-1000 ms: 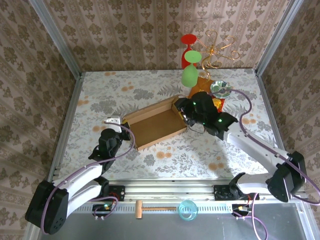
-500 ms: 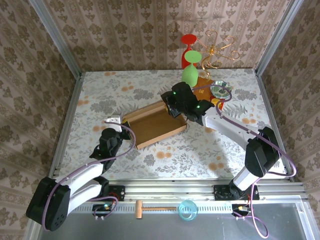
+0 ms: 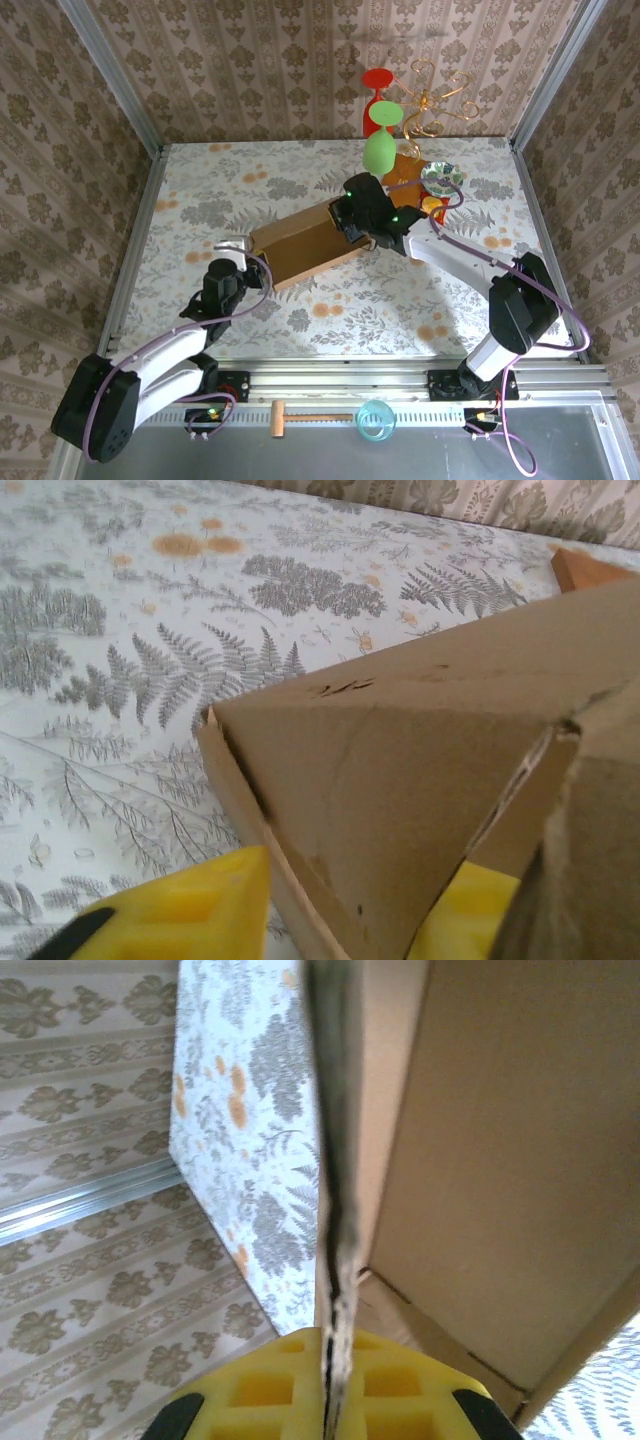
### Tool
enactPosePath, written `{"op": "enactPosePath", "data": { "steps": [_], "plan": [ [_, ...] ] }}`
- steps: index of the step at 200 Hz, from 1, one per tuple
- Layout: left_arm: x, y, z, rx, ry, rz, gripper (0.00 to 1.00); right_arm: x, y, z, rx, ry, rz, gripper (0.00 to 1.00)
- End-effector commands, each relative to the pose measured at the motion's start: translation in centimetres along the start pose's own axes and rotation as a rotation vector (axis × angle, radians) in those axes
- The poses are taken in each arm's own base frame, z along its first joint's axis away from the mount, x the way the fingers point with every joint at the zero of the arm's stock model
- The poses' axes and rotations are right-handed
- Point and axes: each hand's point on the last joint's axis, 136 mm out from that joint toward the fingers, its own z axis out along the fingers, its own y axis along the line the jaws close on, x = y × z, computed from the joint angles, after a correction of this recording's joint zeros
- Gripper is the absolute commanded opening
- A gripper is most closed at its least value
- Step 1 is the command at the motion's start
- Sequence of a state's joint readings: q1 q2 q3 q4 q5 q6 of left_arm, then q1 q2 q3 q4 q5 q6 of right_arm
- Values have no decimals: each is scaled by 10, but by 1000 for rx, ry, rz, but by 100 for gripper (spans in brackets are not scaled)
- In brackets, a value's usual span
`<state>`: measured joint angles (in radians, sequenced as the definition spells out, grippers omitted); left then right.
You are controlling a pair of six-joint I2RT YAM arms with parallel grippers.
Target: Fold the paper box
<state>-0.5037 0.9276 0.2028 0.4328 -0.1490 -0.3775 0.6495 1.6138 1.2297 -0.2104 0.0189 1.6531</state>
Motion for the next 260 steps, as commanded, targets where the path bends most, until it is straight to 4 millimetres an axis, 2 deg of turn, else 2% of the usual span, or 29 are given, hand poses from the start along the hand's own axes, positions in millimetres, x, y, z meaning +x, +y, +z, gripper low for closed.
{"op": "enactPosePath", "data": {
  "steps": [1,43,59,74,94,123,147,176,195,240,260],
  "plan": [
    [-10,-8,-13,35,-5,-81,42,-8,-17,-7,38,-32,19,0],
    [-21,-15,-45,77,-2,-244,47,-8,-26,-7,52,-27,40,0],
    [-23,-4,-59,16,1,-339,51,-6,-27,-5,53,-19,50,0],
    [-35,7,-73,-46,-22,-421,54,-6,-26,-5,59,-16,46,0],
    [-42,14,-79,-94,3,-536,54,-5,-30,-4,68,-9,42,0],
    [-44,15,-66,-100,156,-733,51,-2,-43,-1,90,18,19,0],
    [-41,16,-51,-115,310,-810,50,-3,-52,1,101,28,-12,0],
    [-36,11,-23,-60,397,-812,52,-4,-58,6,99,45,-30,0],
    [-26,6,-5,-27,442,-829,52,-3,-62,10,104,59,-47,0],
    [-2,4,21,-9,500,-809,56,-4,-87,20,135,87,-54,0],
    [9,0,29,2,541,-811,56,-7,-92,21,136,93,-55,0]
  ]
}}
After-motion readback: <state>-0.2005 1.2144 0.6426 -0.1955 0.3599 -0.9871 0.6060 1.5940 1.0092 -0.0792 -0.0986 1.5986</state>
